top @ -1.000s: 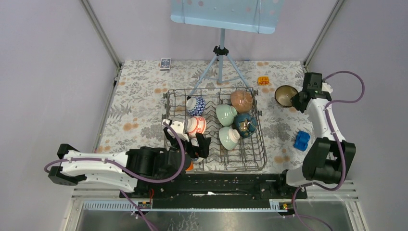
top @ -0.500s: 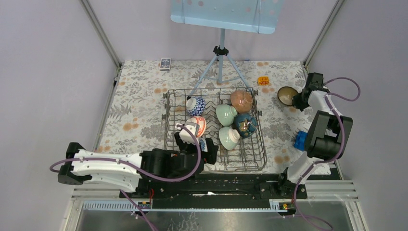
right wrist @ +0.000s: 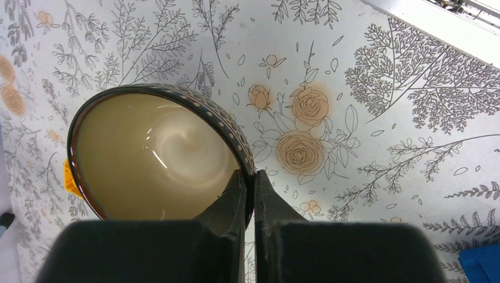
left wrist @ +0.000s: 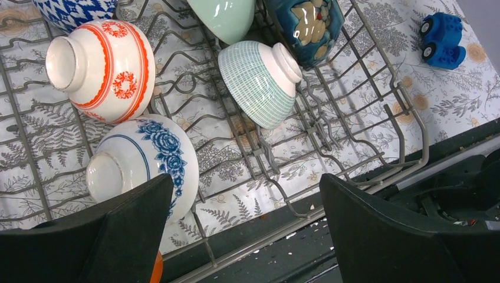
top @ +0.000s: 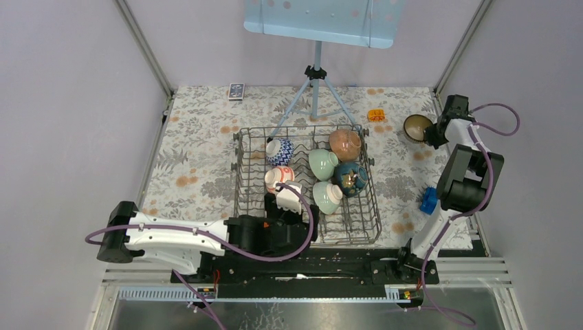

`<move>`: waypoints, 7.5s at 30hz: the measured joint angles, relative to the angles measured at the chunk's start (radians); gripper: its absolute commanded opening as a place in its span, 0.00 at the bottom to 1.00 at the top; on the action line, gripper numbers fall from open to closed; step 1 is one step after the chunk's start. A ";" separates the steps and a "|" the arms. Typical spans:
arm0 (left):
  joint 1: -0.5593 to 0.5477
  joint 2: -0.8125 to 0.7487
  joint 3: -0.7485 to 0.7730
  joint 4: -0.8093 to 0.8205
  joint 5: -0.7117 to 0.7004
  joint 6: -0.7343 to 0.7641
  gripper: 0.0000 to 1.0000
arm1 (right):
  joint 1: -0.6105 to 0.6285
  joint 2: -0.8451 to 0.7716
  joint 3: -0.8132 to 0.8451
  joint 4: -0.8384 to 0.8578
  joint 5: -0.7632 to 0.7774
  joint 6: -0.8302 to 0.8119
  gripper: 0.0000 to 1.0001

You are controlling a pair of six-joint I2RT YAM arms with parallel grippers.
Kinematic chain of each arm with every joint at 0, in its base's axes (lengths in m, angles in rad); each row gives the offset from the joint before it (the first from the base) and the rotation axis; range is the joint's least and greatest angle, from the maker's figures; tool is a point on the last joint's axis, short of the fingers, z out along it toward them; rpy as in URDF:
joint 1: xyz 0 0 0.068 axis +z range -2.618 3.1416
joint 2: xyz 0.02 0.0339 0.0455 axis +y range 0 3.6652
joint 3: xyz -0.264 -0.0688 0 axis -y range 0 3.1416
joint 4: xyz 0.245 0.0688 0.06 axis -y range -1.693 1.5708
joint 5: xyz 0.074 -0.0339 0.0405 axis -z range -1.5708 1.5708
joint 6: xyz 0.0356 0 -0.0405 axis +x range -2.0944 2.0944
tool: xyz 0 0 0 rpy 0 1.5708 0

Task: Unload the bowls from the dish rack
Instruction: Place the bowl at the center of the board, then pick up the bowl from the dish rack.

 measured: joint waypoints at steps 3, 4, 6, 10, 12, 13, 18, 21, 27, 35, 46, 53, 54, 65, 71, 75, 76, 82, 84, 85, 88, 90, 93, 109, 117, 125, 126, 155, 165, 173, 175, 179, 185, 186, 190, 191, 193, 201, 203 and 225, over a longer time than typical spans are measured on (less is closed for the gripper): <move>0.005 0.001 0.002 0.000 0.003 0.000 0.99 | -0.002 0.023 0.022 -0.016 0.011 -0.003 0.00; 0.006 0.001 0.002 0.000 0.003 0.000 0.99 | -0.003 0.031 0.031 -0.023 0.013 -0.005 0.00; 0.010 0.002 0.002 0.000 0.005 0.000 0.99 | -0.003 0.048 0.048 -0.033 0.015 -0.008 0.00; 0.015 0.008 0.002 0.000 0.008 0.000 0.99 | -0.003 0.069 0.059 -0.043 0.016 -0.015 0.00; 0.018 0.013 0.002 0.000 0.010 0.000 0.99 | -0.003 0.072 0.059 -0.049 0.017 -0.018 0.00; 0.019 0.016 0.002 0.000 0.011 0.000 0.99 | -0.003 0.073 0.059 -0.051 0.018 -0.021 0.00; 0.024 0.031 0.006 0.000 0.020 0.000 0.99 | -0.003 0.074 0.059 -0.055 0.022 -0.034 0.00; 0.025 0.034 0.007 0.000 0.030 0.000 0.99 | -0.003 0.074 0.059 -0.055 0.023 -0.044 0.00; 0.026 0.042 0.007 0.000 0.044 0.000 0.99 | -0.003 0.074 0.052 -0.055 0.023 -0.058 0.00; 0.027 0.059 0.008 0.000 0.058 0.000 0.99 | -0.003 0.076 0.042 -0.054 0.023 -0.074 0.00; 0.027 0.082 0.008 0.010 0.088 0.006 0.99 | -0.003 0.082 0.036 -0.051 0.022 -0.094 0.28; 0.027 0.085 0.008 0.014 0.100 0.013 0.99 | -0.004 0.082 0.036 -0.037 0.016 -0.106 0.71; 0.027 0.085 0.008 0.014 0.102 0.014 0.99 | -0.004 0.082 0.036 -0.037 0.016 -0.104 0.78; 0.027 0.079 0.009 0.025 0.119 0.026 0.99 | -0.004 0.020 0.024 -0.076 0.035 -0.143 1.00; 0.027 0.032 -0.011 0.090 0.118 0.023 0.99 | 0.016 -0.106 0.025 -0.095 0.097 -0.146 1.00; 0.031 0.023 -0.016 0.127 0.118 0.023 0.99 | 0.116 -0.248 -0.003 -0.055 0.173 -0.154 1.00; 0.032 0.023 -0.016 0.127 0.118 0.023 0.99 | 0.147 -0.282 -0.005 -0.044 0.182 -0.157 1.00; 0.038 0.020 -0.016 0.112 0.110 0.024 0.99 | 0.338 -0.559 -0.116 0.049 0.216 -0.177 1.00; 0.041 0.010 -0.016 0.105 0.104 0.025 0.99 | 0.420 -0.666 -0.173 0.068 0.243 -0.197 1.00; 0.044 -0.001 -0.016 0.100 0.098 0.026 0.99 | 0.481 -0.734 -0.209 0.076 0.250 -0.209 1.00; 0.055 -0.040 -0.016 0.086 0.077 0.032 0.99 | 0.603 -0.925 -0.294 0.072 0.228 -0.230 1.00; 0.068 -0.065 -0.016 0.086 0.061 0.037 0.99 | 0.621 -1.037 -0.343 0.066 0.200 -0.235 1.00; 0.096 -0.084 -0.016 0.087 0.043 0.053 0.99 | 0.633 -1.167 -0.397 0.046 0.132 -0.253 1.00; 0.336 -0.095 -0.041 0.115 0.202 0.120 0.99 | 0.751 -1.072 -0.501 -0.071 -0.095 -0.456 1.00; 0.394 -0.092 -0.054 0.179 0.363 0.132 0.99 | 0.957 -0.902 -0.410 -0.069 0.066 -0.451 1.00; 0.414 -0.114 -0.094 0.236 0.447 0.134 0.99 | 1.074 -0.769 -0.327 -0.036 0.224 -0.366 1.00; 0.417 -0.120 -0.103 0.241 0.455 0.133 0.99 | 1.074 -0.777 -0.348 -0.011 0.243 -0.335 1.00; 0.594 0.080 -0.306 0.671 0.854 -0.134 0.73 | 0.968 -1.163 -0.742 0.075 0.049 -0.249 0.91; 0.628 0.151 -0.309 0.776 0.916 -0.189 0.69 | 0.968 -1.182 -0.777 0.095 0.030 -0.241 0.92; 0.631 0.195 -0.309 0.804 0.919 -0.206 0.61 | 0.968 -1.189 -0.777 0.105 0.011 -0.230 0.91; 0.631 0.201 -0.309 0.808 0.920 -0.207 0.59 | 0.968 -1.194 -0.777 0.111 0.011 -0.225 0.91; 0.631 0.215 -0.309 0.822 0.924 -0.209 0.55 | 0.968 -1.196 -0.777 0.121 0.006 -0.221 0.90; 0.631 0.234 -0.309 0.855 0.942 -0.214 0.51 | 0.968 -1.172 -0.777 0.121 -0.019 -0.211 0.84; 0.631 0.235 -0.309 0.861 0.946 -0.214 0.51 | 0.968 -1.166 -0.777 0.121 -0.024 -0.208 0.82; 0.632 0.235 -0.309 0.874 0.954 -0.214 0.49 | 0.968 -1.135 -0.777 0.120 -0.043 -0.198 0.78; 0.632 0.236 -0.309 0.877 0.955 -0.214 0.49 | 0.968 -1.125 -0.777 0.120 -0.046 -0.195 0.77; 0.633 0.239 -0.309 0.882 0.958 -0.213 0.48 | 0.968 -1.111 -0.777 0.120 -0.057 -0.188 0.75; 0.633 0.265 -0.309 0.915 0.976 -0.213 0.41 | 0.968 -1.067 -0.789 0.134 -0.060 -0.144 0.64; 0.633 0.267 -0.309 0.919 0.977 -0.211 0.41 | 0.968 -1.054 -0.802 0.143 -0.060 -0.131 0.63; 0.633 0.296 -0.309 0.952 1.009 -0.199 0.36 | 0.968 -0.931 -0.840 0.256 -0.060 -0.048 0.46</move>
